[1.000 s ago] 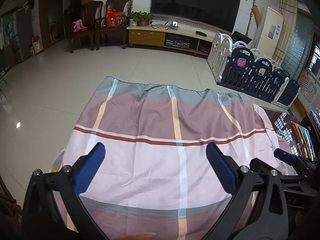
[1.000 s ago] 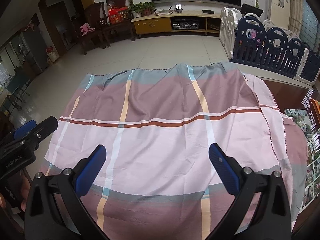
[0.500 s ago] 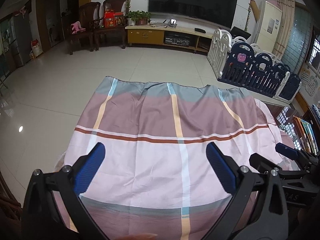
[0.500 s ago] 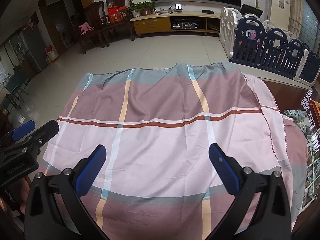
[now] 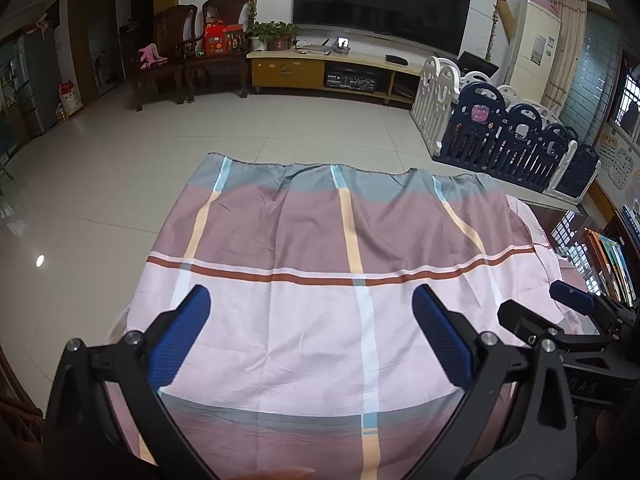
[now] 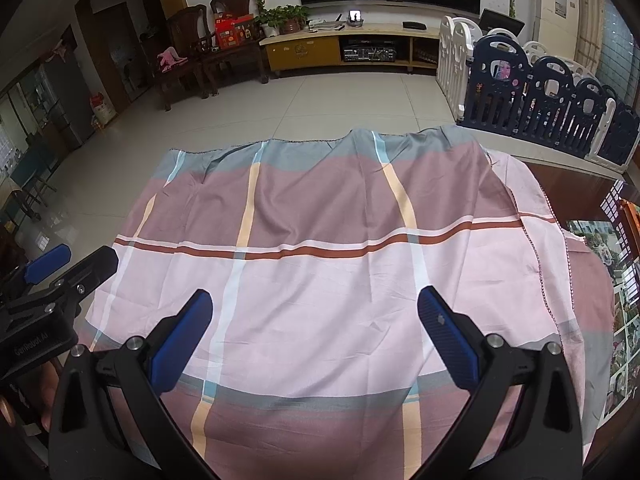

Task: Collect trash

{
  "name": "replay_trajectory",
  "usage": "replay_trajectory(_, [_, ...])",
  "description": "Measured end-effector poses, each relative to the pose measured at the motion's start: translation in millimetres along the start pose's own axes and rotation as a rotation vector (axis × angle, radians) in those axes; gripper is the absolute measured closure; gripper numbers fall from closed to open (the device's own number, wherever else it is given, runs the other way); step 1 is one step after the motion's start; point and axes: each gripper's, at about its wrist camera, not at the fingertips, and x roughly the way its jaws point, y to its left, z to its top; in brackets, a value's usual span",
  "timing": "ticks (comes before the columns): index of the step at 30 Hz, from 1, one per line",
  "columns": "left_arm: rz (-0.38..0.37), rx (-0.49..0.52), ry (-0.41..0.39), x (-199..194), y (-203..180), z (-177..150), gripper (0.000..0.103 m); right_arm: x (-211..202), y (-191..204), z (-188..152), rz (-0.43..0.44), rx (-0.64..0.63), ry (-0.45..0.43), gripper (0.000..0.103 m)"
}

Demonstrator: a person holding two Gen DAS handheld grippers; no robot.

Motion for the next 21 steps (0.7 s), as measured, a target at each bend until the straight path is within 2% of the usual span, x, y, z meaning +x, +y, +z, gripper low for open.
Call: replay_trajectory(21, [-0.017, 0.004, 0.008, -0.9, 1.7, -0.2, 0.003, 1.7, -0.7, 0.1, -0.001, 0.0, 0.002, 0.003])
